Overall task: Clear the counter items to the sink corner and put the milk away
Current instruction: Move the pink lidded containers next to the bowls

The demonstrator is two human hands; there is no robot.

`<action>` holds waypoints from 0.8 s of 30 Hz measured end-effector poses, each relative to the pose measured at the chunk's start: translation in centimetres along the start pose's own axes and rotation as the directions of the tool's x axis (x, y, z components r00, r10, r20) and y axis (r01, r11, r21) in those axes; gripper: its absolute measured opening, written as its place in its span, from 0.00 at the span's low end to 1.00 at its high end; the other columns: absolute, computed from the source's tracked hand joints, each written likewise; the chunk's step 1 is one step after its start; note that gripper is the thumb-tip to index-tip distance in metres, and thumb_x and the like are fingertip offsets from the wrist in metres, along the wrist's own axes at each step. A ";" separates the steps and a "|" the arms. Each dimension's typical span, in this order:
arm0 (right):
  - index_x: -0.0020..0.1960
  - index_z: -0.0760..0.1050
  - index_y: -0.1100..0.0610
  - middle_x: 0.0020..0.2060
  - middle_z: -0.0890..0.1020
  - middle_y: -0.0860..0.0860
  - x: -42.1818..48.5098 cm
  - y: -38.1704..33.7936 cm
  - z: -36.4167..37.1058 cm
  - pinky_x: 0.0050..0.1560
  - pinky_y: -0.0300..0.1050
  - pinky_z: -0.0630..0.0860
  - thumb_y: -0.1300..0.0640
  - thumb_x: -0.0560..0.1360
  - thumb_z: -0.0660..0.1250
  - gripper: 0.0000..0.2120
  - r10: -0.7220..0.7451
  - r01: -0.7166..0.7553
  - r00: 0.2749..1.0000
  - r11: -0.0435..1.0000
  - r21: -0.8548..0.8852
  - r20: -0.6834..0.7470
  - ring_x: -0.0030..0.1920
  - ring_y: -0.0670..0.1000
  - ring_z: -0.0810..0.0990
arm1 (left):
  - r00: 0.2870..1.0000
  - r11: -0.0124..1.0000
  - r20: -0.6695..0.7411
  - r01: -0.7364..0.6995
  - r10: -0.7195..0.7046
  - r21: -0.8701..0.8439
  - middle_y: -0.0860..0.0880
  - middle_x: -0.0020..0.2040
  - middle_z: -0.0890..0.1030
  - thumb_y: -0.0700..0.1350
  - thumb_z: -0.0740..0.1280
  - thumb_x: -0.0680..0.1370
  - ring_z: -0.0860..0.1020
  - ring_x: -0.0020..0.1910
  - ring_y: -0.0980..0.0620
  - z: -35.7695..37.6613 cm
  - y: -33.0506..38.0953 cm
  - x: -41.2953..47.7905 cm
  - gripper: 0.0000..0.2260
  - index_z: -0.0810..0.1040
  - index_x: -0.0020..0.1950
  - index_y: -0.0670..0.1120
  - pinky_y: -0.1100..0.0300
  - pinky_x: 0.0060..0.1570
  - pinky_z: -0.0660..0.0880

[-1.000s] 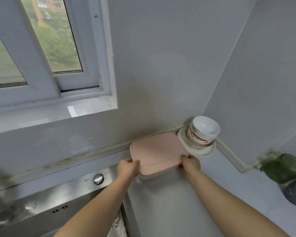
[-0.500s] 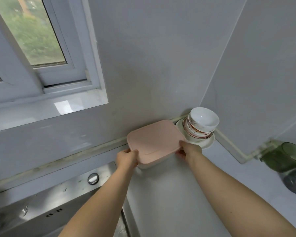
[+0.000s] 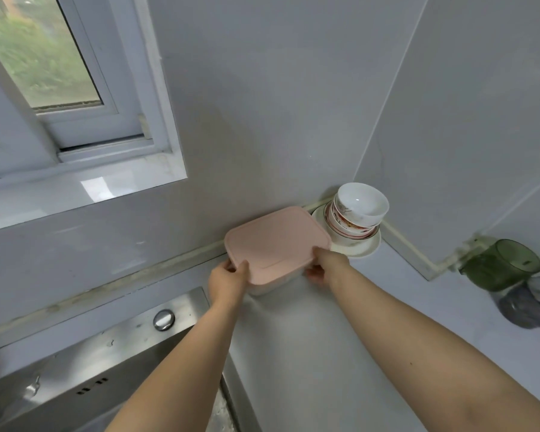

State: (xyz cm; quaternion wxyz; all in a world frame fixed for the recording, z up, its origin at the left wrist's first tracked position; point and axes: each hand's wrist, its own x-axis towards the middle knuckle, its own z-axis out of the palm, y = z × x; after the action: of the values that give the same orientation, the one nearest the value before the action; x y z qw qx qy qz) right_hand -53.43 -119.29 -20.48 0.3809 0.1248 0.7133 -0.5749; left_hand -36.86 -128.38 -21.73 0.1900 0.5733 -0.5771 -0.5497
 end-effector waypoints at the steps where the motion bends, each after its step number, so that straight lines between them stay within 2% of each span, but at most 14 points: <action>1: 0.62 0.70 0.63 0.45 0.77 0.61 -0.7 0.6 0.2 0.43 0.58 0.77 0.59 0.76 0.65 0.16 0.031 -0.033 0.998 0.998 0.045 0.055 0.36 0.59 0.78 | 0.999 0.997 0.052 0.019 -0.015 -0.078 0.42 0.52 0.82 0.48 0.67 0.76 0.80 0.47 0.42 -0.3 -0.7 -0.1 0.19 0.74 0.65 0.42 0.53 0.45 0.76; 3: 0.66 0.67 0.63 0.55 0.76 0.63 -2.1 1.6 0.3 0.49 0.57 0.75 0.57 0.77 0.64 0.20 0.089 -0.106 0.986 0.988 0.113 0.144 0.51 0.64 0.79 | 0.982 0.980 0.176 0.099 -0.068 -0.172 0.46 0.47 0.80 0.51 0.67 0.76 0.79 0.41 0.47 -1.1 -1.9 -0.6 0.19 0.72 0.65 0.44 0.56 0.38 0.76; 5: 0.67 0.65 0.63 0.61 0.73 0.64 -2.8 2.3 0.3 0.52 0.55 0.74 0.55 0.78 0.63 0.22 0.110 -0.139 0.974 0.980 0.143 0.197 0.59 0.65 0.76 | 0.954 0.988 0.287 0.118 -0.084 -0.101 0.48 0.41 0.79 0.54 0.66 0.77 0.78 0.35 0.50 -1.8 -2.8 -1.1 0.20 0.74 0.63 0.43 0.60 0.32 0.74; 7: 0.67 0.65 0.62 0.58 0.72 0.63 -3.6 2.8 0.0 0.52 0.54 0.74 0.53 0.78 0.62 0.22 0.102 -0.125 0.975 0.986 0.107 0.195 0.58 0.64 0.77 | 0.920 0.996 0.382 0.085 -0.087 0.022 0.47 0.39 0.78 0.53 0.64 0.78 0.77 0.34 0.50 -2.5 -2.6 -2.0 0.17 0.75 0.59 0.41 0.61 0.32 0.72; 9: 0.66 0.66 0.62 0.55 0.71 0.62 -4.5 3.5 -0.6 0.52 0.53 0.74 0.51 0.79 0.61 0.21 0.088 -0.089 0.985 0.996 0.003 0.146 0.57 0.63 0.78 | 0.892 0.986 0.444 0.013 -0.085 0.164 0.46 0.41 0.79 0.49 0.61 0.80 0.78 0.36 0.50 -3.0 -2.2 -3.0 0.13 0.75 0.58 0.41 0.61 0.34 0.72; 11: 0.66 0.66 0.62 0.57 0.71 0.62 -5.7 4.0 -1.5 0.52 0.53 0.73 0.51 0.79 0.59 0.20 0.081 -0.075 0.991 0.996 -0.056 0.110 0.56 0.62 0.78 | 0.879 0.950 0.476 -0.116 -0.039 0.291 0.45 0.46 0.79 0.46 0.60 0.80 0.78 0.41 0.49 -3.3 -1.7 -3.8 0.11 0.75 0.58 0.43 0.61 0.36 0.73; 14: 0.65 0.66 0.62 0.57 0.71 0.61 -7.4 4.0 -3.5 0.50 0.53 0.73 0.53 0.79 0.58 0.18 0.050 -0.042 0.995 0.995 -0.092 0.084 0.55 0.62 0.77 | 0.840 0.875 0.537 -0.316 0.078 0.367 0.43 0.45 0.77 0.44 0.59 0.79 0.76 0.43 0.48 -2.8 -0.4 -5.3 0.05 0.73 0.49 0.46 0.59 0.38 0.71; 16: 0.61 0.68 0.62 0.54 0.72 0.59 -8.5 3.9 -5.3 0.44 0.50 0.75 0.55 0.79 0.58 0.15 -0.036 0.048 0.997 0.983 -0.176 0.069 0.48 0.59 0.78 | 0.799 0.794 0.577 -0.457 0.169 0.400 0.44 0.45 0.75 0.44 0.60 0.79 0.75 0.43 0.49 -1.8 0.6 -6.9 0.05 0.75 0.49 0.47 0.59 0.43 0.69; 18: 0.57 0.69 0.61 0.51 0.74 0.57 -9.7 4.0 -7.6 0.38 0.47 0.75 0.56 0.78 0.59 0.11 -0.178 0.182 0.983 0.931 -0.317 0.041 0.44 0.56 0.78 | 0.772 0.675 0.584 -0.571 0.249 0.467 0.46 0.54 0.78 0.46 0.61 0.79 0.76 0.53 0.48 -0.7 1.6 -9.1 0.12 0.76 0.61 0.47 0.60 0.54 0.70; 19: 0.55 0.70 0.61 0.50 0.75 0.57 -10.3 4.1 -8.7 0.39 0.47 0.75 0.57 0.78 0.59 0.09 -0.250 0.244 0.968 0.889 -0.388 0.035 0.44 0.55 0.78 | 0.759 0.612 0.584 -0.615 0.289 0.496 0.47 0.60 0.77 0.47 0.61 0.79 0.76 0.58 0.49 -0.1 1.9 -10.0 0.16 0.73 0.65 0.47 0.61 0.58 0.69; 21: 0.55 0.72 0.60 0.51 0.77 0.56 -11.4 4.5 -11.4 0.47 0.48 0.75 0.57 0.77 0.60 0.10 -0.370 0.332 0.928 0.786 -0.521 0.034 0.49 0.55 0.79 | 0.697 0.510 0.626 -0.702 0.349 0.498 0.48 0.66 0.74 0.48 0.61 0.79 0.73 0.63 0.49 1.1 2.2 -12.4 0.19 0.69 0.69 0.48 0.60 0.62 0.67; 24: 0.65 0.70 0.60 0.61 0.76 0.55 -14.0 5.4 -16.8 0.56 0.41 0.69 0.56 0.77 0.61 0.17 -0.486 0.390 0.871 0.605 -0.694 0.066 0.60 0.54 0.75 | 0.556 0.331 0.733 -0.829 0.393 0.451 0.49 0.71 0.67 0.48 0.61 0.79 0.67 0.69 0.49 3.1 2.5 -16.9 0.22 0.65 0.72 0.48 0.58 0.66 0.64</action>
State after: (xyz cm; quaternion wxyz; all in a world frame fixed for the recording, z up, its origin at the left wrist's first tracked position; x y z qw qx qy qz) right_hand -47.36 -98.63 -13.94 0.1992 -0.1672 0.9058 -0.3344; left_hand -36.09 -113.03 -13.66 -0.0273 0.1548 -0.9543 -0.2543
